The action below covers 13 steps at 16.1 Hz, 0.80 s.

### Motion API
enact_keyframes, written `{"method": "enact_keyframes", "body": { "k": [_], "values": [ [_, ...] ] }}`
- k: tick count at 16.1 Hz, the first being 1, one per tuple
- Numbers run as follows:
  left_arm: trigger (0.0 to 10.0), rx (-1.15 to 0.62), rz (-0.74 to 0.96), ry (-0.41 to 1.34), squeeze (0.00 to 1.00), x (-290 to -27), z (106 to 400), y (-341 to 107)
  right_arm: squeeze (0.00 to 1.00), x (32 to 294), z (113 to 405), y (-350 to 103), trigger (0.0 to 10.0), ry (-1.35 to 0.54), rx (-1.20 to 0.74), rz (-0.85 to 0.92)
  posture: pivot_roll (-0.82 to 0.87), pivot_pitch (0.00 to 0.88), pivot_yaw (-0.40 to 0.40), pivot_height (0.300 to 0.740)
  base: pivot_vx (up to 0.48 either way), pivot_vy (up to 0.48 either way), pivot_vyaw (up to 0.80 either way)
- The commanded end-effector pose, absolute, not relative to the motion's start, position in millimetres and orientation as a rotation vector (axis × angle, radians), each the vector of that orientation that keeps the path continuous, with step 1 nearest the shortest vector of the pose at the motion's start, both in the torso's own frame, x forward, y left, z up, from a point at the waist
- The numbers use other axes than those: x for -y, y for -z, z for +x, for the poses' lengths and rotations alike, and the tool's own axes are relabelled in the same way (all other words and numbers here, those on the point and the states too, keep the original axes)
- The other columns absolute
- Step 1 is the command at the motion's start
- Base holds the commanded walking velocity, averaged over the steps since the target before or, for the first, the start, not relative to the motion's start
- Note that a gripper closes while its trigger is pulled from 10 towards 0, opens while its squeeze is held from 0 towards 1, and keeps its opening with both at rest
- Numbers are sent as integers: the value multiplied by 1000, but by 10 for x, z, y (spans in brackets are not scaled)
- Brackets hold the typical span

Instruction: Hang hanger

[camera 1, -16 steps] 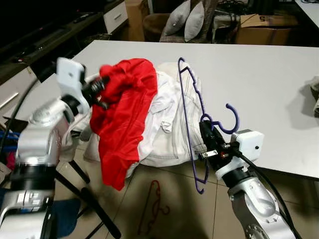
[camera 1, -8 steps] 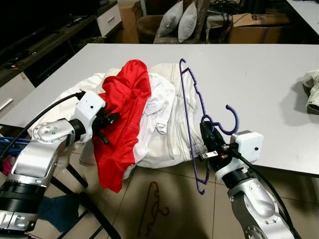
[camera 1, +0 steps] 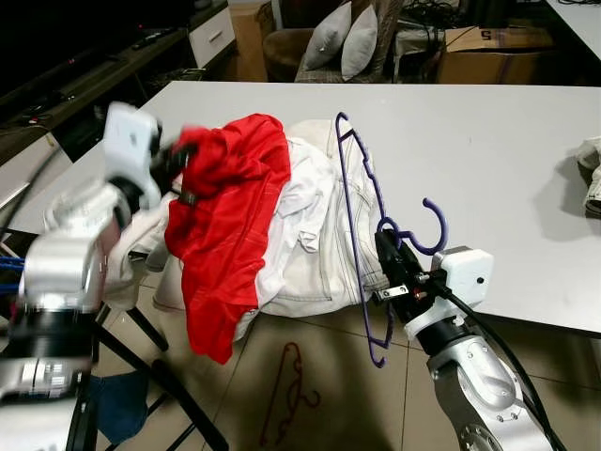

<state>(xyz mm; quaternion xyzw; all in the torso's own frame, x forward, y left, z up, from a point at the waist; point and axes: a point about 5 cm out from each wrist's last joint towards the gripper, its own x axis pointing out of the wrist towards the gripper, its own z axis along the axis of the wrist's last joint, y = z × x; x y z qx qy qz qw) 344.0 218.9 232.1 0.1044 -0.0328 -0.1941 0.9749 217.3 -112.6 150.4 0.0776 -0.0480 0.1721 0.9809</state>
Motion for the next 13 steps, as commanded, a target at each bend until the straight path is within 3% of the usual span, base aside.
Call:
{"method": "enact_keyframes", "body": {
  "k": [1, 5, 7, 13],
  "values": [
    [10000, 64, 210, 413, 0, -2183, 3475, -2336, 0, 1084, 2189, -1513, 10000, -359, 101, 166, 82, 0, 156, 740, 0, 0, 0],
    [10000, 152, 135, 480, 0, -2079, 3703, -2654, 0, 1046, 2185, -1500, 10000, -372, 95, 176, 100, 15, 163, 740, 0, 0, 0],
    [10000, 96, 201, 498, 0, -2127, 3709, -2593, 0, 1047, 2173, -1495, 10000, -363, 93, 182, 100, 20, 168, 740, 0, 0, 0],
    [10000, -100, 499, 262, 0, -2561, 3725, -2257, 0, 1042, 2171, -1472, 10000, -375, 82, 174, 109, 21, 150, 740, 0, 0, 0]
  ]
}}
